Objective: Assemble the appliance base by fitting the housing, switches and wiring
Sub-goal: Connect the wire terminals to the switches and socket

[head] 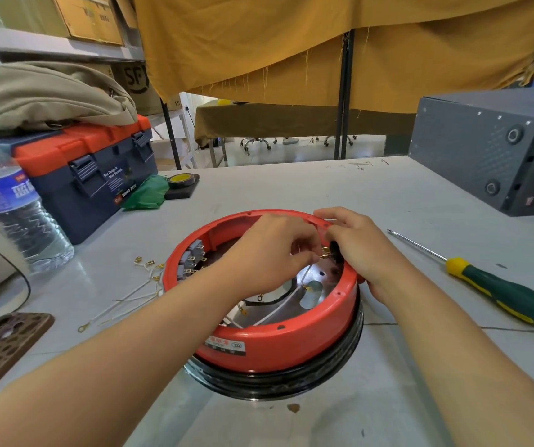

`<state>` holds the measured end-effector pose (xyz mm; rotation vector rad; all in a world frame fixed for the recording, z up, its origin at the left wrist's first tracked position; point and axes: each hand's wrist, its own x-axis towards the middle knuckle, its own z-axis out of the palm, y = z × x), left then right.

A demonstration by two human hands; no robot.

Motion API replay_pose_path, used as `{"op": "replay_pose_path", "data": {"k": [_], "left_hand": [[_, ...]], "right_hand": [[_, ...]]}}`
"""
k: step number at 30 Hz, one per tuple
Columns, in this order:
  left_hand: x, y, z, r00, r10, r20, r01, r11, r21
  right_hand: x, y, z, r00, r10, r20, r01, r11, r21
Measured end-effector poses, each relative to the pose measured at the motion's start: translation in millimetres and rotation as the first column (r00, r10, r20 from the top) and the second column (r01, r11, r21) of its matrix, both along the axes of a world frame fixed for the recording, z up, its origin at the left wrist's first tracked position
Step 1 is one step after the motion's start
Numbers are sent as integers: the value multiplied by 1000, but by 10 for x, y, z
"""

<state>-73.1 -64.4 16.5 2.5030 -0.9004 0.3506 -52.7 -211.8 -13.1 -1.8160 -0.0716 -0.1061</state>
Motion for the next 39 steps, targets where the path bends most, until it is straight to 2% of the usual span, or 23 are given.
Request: {"op": "replay_pose_path", "data": {"k": [11, 23, 30, 35, 39], "left_hand": [[4, -33, -24, 1000, 6, -5, -6, 1000, -24], [-16, -76, -27, 998, 1, 56, -3, 999, 32], [-13, -92, -27, 997, -9, 75, 5, 999, 52], [-4, -76, -29, 1000, 8, 19, -8, 1000, 13], [13, -30, 6, 991, 44, -123, -60, 990, -129]], "right_hand": [[-6, 3, 4, 1000, 8, 4, -8, 1000, -12], [-43, 2, 33, 994, 74, -81, -74, 997, 4], [-27, -3, 16, 994, 75, -76, -74, 997, 11], [-1, -7, -1, 997, 68, -44, -68, 998, 4], [11, -37, 7, 998, 56, -12, -56, 998, -19]]}}
